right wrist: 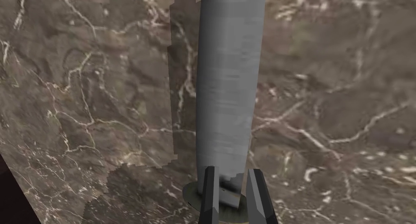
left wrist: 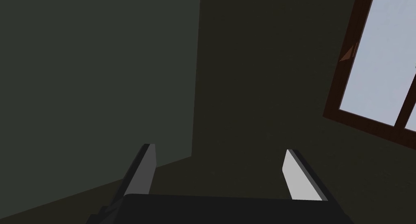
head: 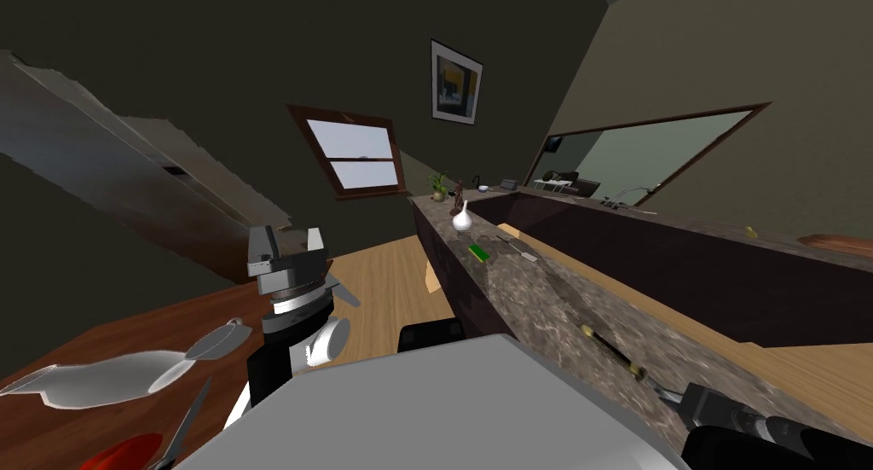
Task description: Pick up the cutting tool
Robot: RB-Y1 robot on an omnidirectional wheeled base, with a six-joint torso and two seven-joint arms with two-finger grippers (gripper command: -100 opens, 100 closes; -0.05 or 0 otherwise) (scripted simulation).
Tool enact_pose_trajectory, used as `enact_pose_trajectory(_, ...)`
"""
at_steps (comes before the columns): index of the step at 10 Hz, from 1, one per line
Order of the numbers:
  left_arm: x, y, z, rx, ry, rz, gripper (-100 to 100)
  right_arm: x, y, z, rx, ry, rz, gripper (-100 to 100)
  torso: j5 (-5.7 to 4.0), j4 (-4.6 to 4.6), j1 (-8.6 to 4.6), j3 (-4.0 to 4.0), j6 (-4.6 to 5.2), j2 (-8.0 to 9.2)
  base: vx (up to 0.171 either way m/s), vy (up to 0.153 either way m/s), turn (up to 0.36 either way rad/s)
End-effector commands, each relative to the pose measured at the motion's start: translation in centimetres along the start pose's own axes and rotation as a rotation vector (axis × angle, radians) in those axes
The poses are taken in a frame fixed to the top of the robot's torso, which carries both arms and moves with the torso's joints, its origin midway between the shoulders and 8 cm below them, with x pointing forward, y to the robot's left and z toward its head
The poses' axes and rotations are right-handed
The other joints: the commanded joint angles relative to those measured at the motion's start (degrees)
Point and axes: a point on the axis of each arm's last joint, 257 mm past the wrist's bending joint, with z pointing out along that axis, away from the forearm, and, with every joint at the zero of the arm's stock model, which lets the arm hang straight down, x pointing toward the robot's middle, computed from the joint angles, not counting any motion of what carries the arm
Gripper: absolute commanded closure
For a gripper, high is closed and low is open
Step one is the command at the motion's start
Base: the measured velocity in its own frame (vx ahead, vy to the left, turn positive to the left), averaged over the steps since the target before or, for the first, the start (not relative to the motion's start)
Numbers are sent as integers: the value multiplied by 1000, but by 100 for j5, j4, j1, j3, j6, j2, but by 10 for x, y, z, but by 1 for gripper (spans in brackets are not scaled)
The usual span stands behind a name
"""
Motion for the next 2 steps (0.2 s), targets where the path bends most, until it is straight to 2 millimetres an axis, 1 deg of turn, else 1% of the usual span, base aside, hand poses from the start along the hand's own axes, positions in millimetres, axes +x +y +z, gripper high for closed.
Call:
enact_pose_trajectory(1, 0, 0, 0, 0, 0, 0, 0, 0, 0, 0, 0, 0, 0, 100, 0, 0, 0, 0, 0, 0, 0, 0, 0)
enact_pose_trajectory(2, 0, 0, 0, 0, 0, 0, 0, 0, 0, 0, 0, -1, 0, 0, -3, 0, -3, 1, 0, 2, 0, 0, 0)
